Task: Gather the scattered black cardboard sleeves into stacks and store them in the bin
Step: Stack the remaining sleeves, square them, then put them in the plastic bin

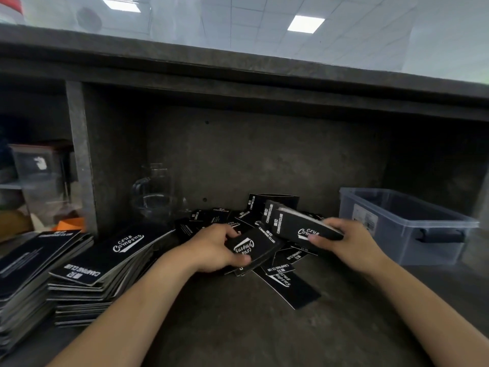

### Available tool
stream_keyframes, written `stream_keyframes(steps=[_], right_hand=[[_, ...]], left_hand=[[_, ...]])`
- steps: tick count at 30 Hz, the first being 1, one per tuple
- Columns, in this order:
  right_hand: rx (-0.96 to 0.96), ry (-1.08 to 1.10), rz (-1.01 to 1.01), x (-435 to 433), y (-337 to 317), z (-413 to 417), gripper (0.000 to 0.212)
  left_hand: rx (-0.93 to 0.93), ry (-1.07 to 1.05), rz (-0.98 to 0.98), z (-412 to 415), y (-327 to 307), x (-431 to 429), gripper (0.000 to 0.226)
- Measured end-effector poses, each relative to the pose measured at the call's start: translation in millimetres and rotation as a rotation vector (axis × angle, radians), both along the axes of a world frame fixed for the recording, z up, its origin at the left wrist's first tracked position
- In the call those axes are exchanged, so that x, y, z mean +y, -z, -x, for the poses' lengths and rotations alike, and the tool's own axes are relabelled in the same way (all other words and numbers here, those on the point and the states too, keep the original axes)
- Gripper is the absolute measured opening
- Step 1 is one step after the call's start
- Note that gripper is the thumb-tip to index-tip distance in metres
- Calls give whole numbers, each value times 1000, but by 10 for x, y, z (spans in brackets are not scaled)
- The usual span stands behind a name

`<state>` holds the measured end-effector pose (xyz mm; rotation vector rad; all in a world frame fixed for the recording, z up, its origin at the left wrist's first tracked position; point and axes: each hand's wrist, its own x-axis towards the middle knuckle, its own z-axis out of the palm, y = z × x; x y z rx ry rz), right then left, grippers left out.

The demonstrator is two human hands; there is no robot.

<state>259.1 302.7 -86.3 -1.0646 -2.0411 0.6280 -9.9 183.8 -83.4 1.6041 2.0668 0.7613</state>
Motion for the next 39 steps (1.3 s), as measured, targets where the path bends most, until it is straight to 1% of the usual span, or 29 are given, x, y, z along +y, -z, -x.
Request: stream_keyframes(steps=[2, 3, 4, 5, 7, 9, 11, 13, 15, 17, 19, 21, 23, 24, 26, 29, 31, 33, 34, 35, 36, 37, 39], right_hand=[[268, -20, 137, -18, -34, 9, 15], [378, -53, 238, -36, -56, 13, 20], [451, -101, 332, -54, -70, 19, 27], [479, -150, 396, -74, -81, 29, 33], [463, -228, 456, -125, -94, 66, 38], [447, -281, 499, -178, -96, 112, 37], [453, -322, 537, -205, -73, 152, 38], [452, -339, 547, -217, -52, 178, 38], [462, -353, 531, -229, -39, 202, 38], [513, -347, 497, -246, -39, 218, 39], [592, -329, 413, -275, -68, 219, 38], [624, -289, 275, -313, -117, 201, 34], [590, -248, 116, -336, -162, 162, 32], [541, -244, 40, -353, -181, 142, 31], [370, -283, -56, -376, -187, 122, 35], [70, -359, -48, -376, -109, 174, 46], [-51, -381, -54, -354, -44, 218, 50], [-84, -403, -44, -360, -17, 241, 49], [-86, -417, -49, -373, -17, 247, 48], [-86, -424, -70, -379, -12, 258, 47], [-89, -426, -102, -389, -6, 275, 47], [-97, -418, -141, -390, 2, 295, 47], [-126, -400, -217, -399, 13, 342, 49]], left_hand=[[-73, -65, -117, 32, -2, 24, 26], [-121, -102, -178, 31, -8, 28, 15], [-202, -138, -238, 18, -19, 31, 11], [-309, -169, -284, -2, -33, 37, 14], [-529, -175, -330, -81, -44, 47, 20], [-650, -131, -368, -175, -23, 64, 21], [-719, -62, -390, -262, 4, 68, 18], [-740, 23, -388, -319, 33, 67, 14], [-702, 103, -372, -345, 49, 52, 10], [-664, 161, -336, -354, 50, 26, 9], [-610, 150, -304, -350, 6, 4, 13], [-631, 43, -354, -336, -54, 12, 22], [-717, -88, -505, -309, -120, 25, 27], [-746, -138, -590, -294, -148, 11, 26], [-750, -174, -705, -267, -176, -25, 24], [-675, -95, -738, -279, -191, -78, 25], [-643, -33, -677, -306, -183, -114, 31], [-586, -12, -588, -310, -141, -100, 45], [-527, -25, -560, -311, -128, -94, 52], [-469, -52, -565, -305, -121, -91, 57], [-410, -79, -609, -290, -107, -75, 59], [-355, -80, -689, -286, -96, -70, 55], [-234, 20, -834, -295, -111, -95, 41]])
